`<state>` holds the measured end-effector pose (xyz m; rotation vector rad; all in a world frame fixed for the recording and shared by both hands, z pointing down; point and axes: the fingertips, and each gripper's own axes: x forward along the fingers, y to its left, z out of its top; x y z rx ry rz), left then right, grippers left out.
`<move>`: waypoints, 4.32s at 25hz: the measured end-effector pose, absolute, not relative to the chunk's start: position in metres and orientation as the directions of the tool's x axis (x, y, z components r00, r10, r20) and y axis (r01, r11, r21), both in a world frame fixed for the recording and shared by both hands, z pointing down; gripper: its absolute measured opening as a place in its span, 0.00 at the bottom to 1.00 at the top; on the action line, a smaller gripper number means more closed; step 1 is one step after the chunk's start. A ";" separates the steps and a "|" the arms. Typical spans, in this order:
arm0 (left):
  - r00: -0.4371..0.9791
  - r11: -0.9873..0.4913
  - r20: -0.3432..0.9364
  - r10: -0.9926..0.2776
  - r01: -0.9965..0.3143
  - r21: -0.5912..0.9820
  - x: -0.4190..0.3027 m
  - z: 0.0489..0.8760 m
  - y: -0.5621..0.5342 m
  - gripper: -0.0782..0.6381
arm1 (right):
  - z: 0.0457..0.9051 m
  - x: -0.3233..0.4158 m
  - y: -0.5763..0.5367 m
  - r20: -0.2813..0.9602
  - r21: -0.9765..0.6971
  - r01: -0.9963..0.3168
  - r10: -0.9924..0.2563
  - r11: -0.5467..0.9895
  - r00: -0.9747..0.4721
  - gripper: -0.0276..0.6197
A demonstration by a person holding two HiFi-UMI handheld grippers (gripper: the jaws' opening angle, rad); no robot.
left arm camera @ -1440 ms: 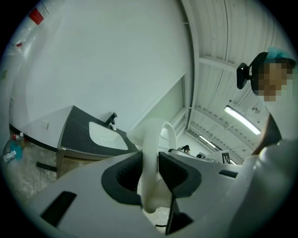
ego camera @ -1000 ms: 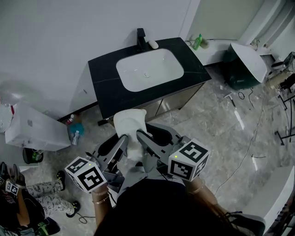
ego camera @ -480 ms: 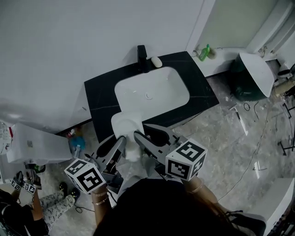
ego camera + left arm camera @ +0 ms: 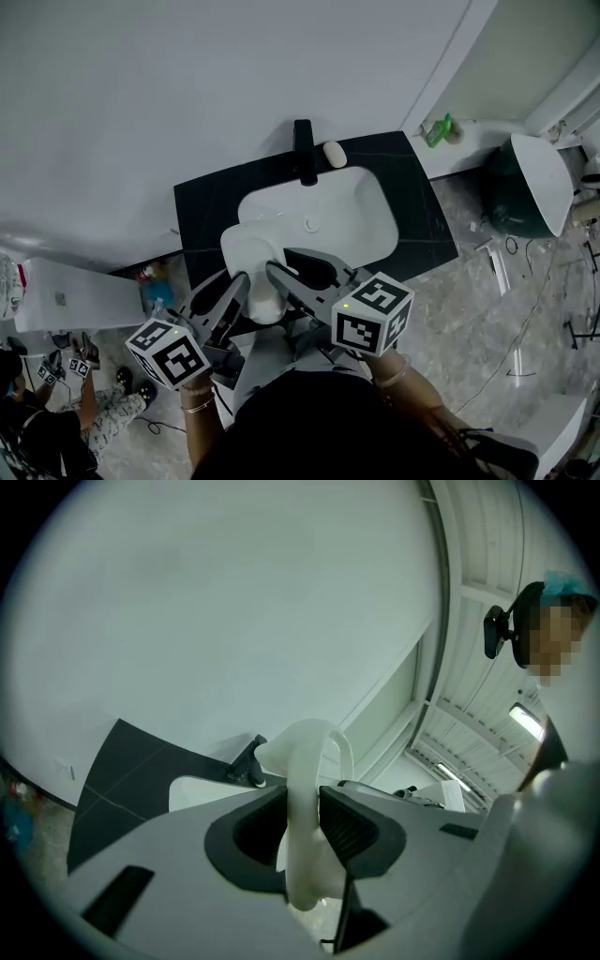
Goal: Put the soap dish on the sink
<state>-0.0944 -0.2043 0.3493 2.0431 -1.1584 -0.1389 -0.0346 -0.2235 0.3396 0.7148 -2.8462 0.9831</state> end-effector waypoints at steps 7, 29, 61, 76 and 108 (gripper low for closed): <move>0.556 -0.253 0.306 -0.773 -0.712 0.655 -0.126 0.367 -0.255 0.27 | 0.360 -0.067 -0.276 0.212 -0.597 -0.425 -0.377 0.681 -0.902 0.24; 0.552 -0.093 0.479 -0.682 -0.715 0.693 -0.224 0.532 -0.412 0.27 | 0.528 -0.167 -0.435 0.336 -0.708 -0.434 -0.274 0.557 -0.901 0.24; 0.594 0.031 0.527 -0.608 -0.646 0.763 -0.245 0.616 -0.436 0.27 | 0.610 -0.191 -0.461 0.424 -0.728 -0.461 -0.195 0.507 -0.884 0.24; 0.592 0.022 0.492 -0.639 -0.625 0.780 -0.254 0.601 -0.427 0.27 | 0.592 -0.179 -0.463 0.452 -0.684 -0.510 -0.246 0.522 -0.857 0.33; 0.588 -0.461 0.012 -0.809 -0.646 0.609 -0.140 0.290 -0.169 0.11 | 0.278 -0.047 -0.219 0.104 -0.289 -0.536 -0.530 0.793 -0.841 0.07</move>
